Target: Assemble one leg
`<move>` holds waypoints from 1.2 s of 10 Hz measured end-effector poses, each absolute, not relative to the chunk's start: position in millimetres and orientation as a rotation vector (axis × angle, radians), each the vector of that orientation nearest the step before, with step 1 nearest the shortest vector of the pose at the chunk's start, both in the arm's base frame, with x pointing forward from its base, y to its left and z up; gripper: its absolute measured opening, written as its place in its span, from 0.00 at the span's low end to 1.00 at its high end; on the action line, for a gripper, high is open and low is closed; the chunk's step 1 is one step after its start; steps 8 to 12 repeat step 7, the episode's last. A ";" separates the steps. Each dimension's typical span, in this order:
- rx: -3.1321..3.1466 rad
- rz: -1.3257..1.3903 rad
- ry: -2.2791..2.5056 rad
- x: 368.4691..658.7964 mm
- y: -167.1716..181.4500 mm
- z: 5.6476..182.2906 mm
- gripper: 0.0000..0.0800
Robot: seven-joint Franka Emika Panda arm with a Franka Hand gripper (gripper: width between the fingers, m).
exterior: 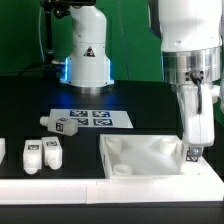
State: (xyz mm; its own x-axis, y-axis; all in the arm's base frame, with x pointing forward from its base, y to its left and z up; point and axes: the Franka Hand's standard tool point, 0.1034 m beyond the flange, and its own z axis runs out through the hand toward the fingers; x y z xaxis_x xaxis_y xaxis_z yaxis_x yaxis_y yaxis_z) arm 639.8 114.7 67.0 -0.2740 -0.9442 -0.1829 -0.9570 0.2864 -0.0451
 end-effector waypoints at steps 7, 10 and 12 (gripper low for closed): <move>-1.809 0.087 2.295 645.3 117.3 95.8 0.81; -1.809 0.087 2.295 645.3 117.3 95.8 0.81; -1.809 0.087 2.295 645.3 117.3 95.8 0.81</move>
Offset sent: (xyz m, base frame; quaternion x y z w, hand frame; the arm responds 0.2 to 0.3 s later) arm -0.0054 0.0075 0.0604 0.0200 -0.0193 -0.0626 0.9977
